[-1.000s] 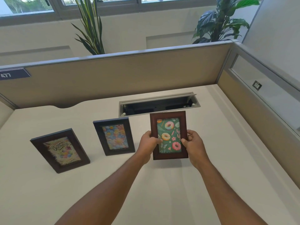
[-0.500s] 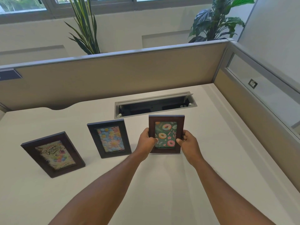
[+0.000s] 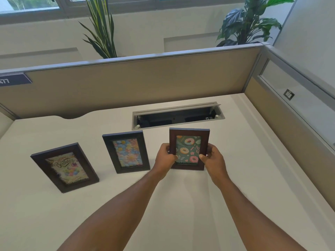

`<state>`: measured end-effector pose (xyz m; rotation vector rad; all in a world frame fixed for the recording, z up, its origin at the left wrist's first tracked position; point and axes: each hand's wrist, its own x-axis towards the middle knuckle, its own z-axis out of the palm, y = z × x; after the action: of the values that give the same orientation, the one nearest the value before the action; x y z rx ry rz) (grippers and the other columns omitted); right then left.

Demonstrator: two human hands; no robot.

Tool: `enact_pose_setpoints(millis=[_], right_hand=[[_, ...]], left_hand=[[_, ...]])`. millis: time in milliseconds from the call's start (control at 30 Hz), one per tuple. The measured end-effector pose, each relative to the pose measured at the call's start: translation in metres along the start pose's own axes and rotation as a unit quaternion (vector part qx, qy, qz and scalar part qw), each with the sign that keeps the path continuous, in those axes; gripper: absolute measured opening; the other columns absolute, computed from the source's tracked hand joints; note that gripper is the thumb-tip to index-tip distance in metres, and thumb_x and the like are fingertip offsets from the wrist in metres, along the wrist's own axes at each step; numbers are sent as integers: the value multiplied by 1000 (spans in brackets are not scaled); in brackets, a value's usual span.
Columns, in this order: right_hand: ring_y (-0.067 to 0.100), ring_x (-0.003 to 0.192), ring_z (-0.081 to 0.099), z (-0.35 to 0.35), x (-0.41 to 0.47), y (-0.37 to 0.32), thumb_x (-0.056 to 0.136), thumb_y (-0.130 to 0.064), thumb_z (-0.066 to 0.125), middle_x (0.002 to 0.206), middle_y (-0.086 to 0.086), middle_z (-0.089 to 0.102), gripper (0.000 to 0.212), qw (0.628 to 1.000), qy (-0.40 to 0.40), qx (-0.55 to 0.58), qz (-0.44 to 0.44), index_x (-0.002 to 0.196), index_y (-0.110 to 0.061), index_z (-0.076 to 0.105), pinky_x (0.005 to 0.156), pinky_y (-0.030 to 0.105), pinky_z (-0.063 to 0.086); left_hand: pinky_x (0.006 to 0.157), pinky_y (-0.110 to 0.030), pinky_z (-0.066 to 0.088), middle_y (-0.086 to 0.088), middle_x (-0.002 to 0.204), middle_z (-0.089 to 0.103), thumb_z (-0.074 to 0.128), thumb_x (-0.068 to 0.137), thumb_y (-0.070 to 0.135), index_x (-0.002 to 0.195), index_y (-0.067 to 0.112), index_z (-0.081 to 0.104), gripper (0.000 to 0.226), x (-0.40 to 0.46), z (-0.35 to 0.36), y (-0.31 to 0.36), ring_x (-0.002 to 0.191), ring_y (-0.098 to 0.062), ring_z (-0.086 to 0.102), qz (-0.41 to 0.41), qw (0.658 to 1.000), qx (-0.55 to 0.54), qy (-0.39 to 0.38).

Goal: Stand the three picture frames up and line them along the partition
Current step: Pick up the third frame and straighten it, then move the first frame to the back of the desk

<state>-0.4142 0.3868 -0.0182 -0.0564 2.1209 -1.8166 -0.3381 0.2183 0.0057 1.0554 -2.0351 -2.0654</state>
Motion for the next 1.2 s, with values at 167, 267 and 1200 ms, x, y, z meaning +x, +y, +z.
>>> enact_pose_setpoints(millis=[167,267,1200], right_hand=[[18,107,59,9,-29,-15,89,-8,66,115,-1,61,33,963,234,-23,-135,119,-15,58,94,34,52],[17,102,59,30,-52,-24,88,-6,66,109,-3,58,28,943,232,-41,-237,114,-13,59,85,28,51],[14,119,58,358,-122,-75,99,-18,55,131,-1,61,40,963,-247,-92,-57,139,-17,53,75,12,47]], left_hand=[[96,-37,54,1,127,56,60,87,-3,127,21,49,48,-33,-21,-20,118,-17,54,45,987,58,142],[94,-36,55,0,116,61,60,87,-2,120,22,53,41,-57,-39,-38,110,-19,59,63,975,64,203],[88,-34,52,-7,134,55,66,90,7,146,18,37,63,-83,-372,-67,122,-22,55,55,943,-50,323]])
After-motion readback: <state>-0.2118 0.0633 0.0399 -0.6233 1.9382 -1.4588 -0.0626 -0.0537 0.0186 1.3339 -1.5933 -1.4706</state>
